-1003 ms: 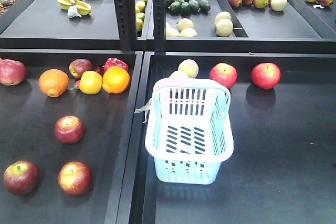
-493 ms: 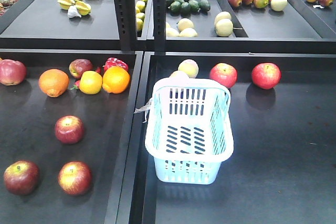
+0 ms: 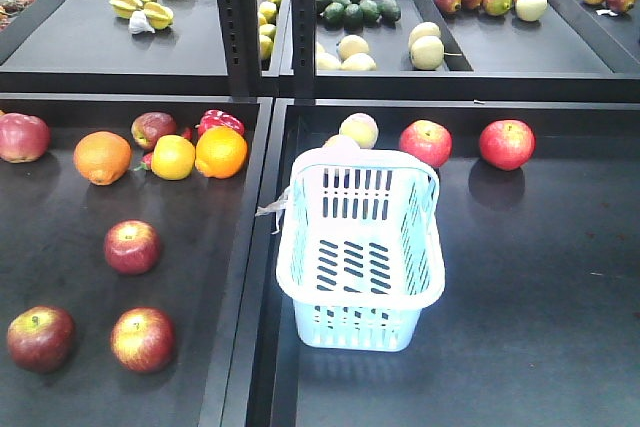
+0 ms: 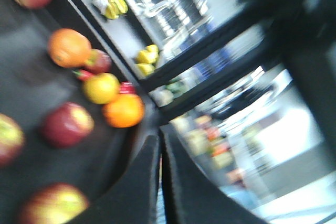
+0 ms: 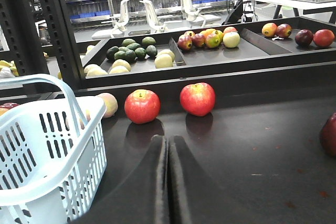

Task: Pick three apples into basket with both arms
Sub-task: 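Stop the base in front of the light-blue basket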

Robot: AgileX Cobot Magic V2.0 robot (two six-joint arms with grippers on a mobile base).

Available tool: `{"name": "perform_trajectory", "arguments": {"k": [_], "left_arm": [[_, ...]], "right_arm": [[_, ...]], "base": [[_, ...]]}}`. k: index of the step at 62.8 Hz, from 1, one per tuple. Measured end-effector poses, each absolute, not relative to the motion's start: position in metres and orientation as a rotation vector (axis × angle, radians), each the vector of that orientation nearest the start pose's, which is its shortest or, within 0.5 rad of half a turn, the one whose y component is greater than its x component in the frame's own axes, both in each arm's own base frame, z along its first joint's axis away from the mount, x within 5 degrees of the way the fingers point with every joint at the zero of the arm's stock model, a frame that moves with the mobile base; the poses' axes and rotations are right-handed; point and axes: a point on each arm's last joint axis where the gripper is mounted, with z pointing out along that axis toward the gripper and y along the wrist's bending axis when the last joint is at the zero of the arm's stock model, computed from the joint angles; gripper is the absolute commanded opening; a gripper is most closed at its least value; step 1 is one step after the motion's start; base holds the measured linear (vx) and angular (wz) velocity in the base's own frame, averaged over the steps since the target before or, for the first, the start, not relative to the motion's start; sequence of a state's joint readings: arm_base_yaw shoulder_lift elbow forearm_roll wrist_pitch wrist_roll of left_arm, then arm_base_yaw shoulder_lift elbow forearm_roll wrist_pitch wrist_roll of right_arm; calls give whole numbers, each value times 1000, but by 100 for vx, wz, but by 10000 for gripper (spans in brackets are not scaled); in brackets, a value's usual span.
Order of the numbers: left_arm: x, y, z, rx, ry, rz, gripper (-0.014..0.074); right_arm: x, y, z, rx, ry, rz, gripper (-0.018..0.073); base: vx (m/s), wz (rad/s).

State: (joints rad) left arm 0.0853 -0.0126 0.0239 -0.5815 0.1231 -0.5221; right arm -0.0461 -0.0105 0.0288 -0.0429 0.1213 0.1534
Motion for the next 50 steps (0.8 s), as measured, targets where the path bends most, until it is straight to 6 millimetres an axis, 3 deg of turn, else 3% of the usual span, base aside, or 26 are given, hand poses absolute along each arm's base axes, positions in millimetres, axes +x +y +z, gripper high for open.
{"name": "perform_trajectory", "arguments": {"k": [16, 21, 29, 38, 45, 50], "left_arm": [[56, 3, 205, -1241, 1075, -1244, -6], [55, 2, 213, -1252, 1053, -1300, -8], [44, -3, 260, -1040, 1051, -1273, -8], [22, -5, 316, -741, 1022, -1092, -8], [21, -8, 342, -614, 1069, -978, -8], [30, -13, 352, -559, 1157, -941, -8]], "right_arm": [[57, -3, 193, 131, 1618, 46, -4], [57, -3, 193, 131, 1618, 46, -4], [57, -3, 193, 131, 1618, 46, -4], [57, -3, 193, 131, 1618, 46, -4], [57, -3, 193, 131, 1618, 46, -4], [57, -3, 193, 131, 1618, 46, -4]], "base": [[0, 0], [0, 0], [0, 0], [0, 0], [0, 0], [0, 0]]}}
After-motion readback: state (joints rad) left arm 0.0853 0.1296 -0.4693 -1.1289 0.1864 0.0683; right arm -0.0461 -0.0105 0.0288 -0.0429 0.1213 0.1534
